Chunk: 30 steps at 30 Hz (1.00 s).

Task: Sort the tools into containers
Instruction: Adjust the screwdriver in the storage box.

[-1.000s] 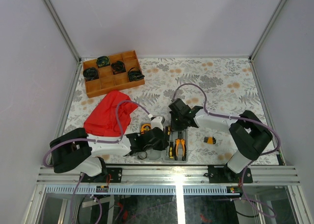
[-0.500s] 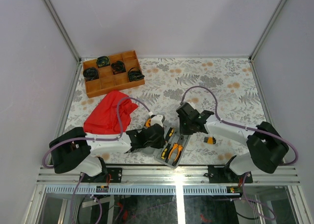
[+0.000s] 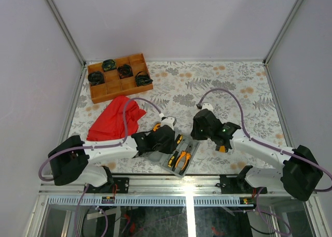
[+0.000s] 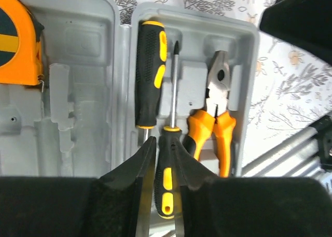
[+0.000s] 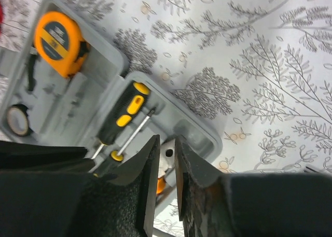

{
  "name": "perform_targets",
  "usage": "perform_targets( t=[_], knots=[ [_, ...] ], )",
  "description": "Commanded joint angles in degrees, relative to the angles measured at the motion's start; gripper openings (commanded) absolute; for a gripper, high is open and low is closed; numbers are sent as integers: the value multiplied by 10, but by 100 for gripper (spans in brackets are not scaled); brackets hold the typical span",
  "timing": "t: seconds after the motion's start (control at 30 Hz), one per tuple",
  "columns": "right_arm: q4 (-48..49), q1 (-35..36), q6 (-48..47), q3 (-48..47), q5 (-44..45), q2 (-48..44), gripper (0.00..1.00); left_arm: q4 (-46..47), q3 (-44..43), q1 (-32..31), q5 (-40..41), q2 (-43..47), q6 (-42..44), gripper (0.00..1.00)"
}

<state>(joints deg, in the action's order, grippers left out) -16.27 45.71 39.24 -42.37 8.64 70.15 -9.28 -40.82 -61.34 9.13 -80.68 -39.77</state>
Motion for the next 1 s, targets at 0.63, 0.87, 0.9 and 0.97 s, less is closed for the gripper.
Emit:
perform_targets(
  t=[0.63, 0.87, 0.9, 0.97],
  knots=[
    [34, 2, 16, 58, 20, -37, 26, -27, -18, -36, -34, -68, 28, 26],
    [34, 2, 15, 61, 21, -34, 27, -55, -29, -39, -4, -101, 44, 19],
    [34, 2, 14, 62, 21, -35, 27, -57, -30, -39, -1, -107, 46, 17],
    [31, 2, 14, 63, 23, -35, 27, -60, -30, -41, 3, -115, 48, 16]
  ],
)
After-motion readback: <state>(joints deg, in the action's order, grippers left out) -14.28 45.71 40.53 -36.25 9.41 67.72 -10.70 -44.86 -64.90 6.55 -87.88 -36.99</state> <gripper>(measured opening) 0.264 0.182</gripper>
